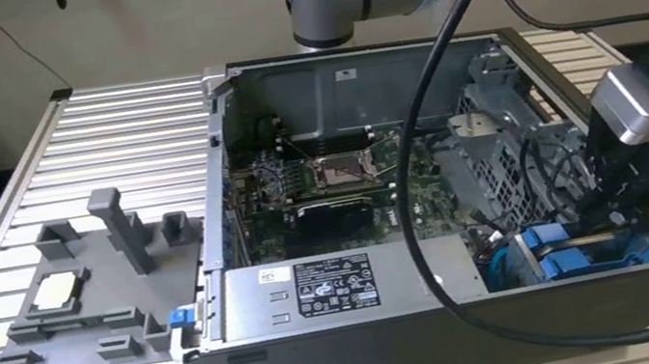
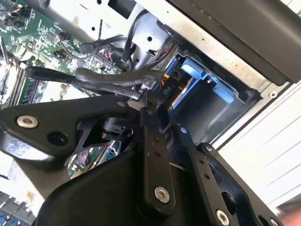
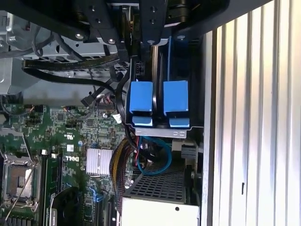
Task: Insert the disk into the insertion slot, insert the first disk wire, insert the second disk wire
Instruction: 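Insert the second disk wire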
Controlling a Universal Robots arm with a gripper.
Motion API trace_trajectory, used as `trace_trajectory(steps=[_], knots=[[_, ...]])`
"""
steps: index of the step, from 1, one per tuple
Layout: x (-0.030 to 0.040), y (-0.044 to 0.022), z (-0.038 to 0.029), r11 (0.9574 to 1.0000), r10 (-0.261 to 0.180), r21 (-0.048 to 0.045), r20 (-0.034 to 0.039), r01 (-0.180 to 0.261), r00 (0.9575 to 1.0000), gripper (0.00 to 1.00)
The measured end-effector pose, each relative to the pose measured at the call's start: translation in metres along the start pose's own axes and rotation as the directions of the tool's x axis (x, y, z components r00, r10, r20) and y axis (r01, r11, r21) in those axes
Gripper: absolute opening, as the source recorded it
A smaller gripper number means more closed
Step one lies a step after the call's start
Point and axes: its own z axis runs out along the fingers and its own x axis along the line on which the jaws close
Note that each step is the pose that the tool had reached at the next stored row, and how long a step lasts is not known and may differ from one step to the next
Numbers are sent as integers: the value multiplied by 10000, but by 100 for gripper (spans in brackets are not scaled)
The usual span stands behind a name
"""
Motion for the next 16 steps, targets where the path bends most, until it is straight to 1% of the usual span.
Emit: trace_trajectory(steps=[3, 4, 6, 10, 11, 12, 16], knots=[[-1, 0, -5, 10000, 4, -1, -1, -4, 10000, 24], [-5, 1, -23, 10000, 11, -1, -5, -11, 10000, 24], [-20, 3, -98, 10000, 26, -4, -2, -26, 10000, 24], [-54, 7, -274, 10000, 29, -7, -3, -29, 10000, 24], [-61, 9, -310, 10000, 28, -7, 0, -28, 10000, 24], [-63, 9, -322, 10000, 28, -7, -2, -28, 10000, 24], [-64, 9, -323, 10000, 28, -7, 0, -28, 10000, 24]])
